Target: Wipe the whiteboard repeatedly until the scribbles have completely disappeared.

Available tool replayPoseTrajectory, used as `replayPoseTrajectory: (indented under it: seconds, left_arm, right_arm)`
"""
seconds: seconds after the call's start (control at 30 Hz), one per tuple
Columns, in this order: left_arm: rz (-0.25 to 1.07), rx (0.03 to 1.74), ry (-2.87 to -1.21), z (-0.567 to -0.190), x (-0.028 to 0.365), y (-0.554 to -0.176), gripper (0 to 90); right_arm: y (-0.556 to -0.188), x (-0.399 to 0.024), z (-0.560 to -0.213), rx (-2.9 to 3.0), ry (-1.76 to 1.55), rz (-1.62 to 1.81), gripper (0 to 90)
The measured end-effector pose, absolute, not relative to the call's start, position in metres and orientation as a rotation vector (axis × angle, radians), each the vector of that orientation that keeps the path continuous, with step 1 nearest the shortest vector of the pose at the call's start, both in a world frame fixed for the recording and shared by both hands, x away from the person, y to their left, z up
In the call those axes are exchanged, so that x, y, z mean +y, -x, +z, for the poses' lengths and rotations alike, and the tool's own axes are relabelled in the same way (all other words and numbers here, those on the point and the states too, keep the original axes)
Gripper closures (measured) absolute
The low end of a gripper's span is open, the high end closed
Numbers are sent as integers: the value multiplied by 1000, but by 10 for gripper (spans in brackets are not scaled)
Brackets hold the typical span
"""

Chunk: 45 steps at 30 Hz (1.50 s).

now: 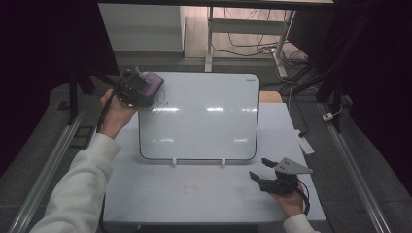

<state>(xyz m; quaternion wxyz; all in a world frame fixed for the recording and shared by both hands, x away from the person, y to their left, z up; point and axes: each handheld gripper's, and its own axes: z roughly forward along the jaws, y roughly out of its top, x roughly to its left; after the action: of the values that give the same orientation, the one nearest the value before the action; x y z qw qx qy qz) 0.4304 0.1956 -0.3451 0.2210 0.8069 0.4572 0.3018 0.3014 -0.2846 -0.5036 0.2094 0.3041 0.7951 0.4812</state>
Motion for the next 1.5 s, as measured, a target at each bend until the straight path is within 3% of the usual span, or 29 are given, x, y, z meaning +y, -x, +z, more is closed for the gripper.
replayPoseTrajectory:
  seconds: [0.2,0.47,0.8,1.07,1.5]
  left_arm:
    - [905,1246,-2258,-348,190,-431,409]
    - [898,1136,-2327,-360,164,-422,409]
    - [905,1204,-2215,-346,189,-431,409]
    - [995,1101,-2306,-375,166,-412,409]
    - [919,996,-2367,-402,150,-387,409]
  right_arm:
    - [-302,-285,-504,2214,-846,1337,272]
    - [-302,-284,-504,2216,-843,1336,272]
    - [-302,-284,-504,2212,-844,1338,271]
    - [-301,-284,-504,2214,-837,1336,271]
    - [-301,-282,-503,2215,-836,1331,271]
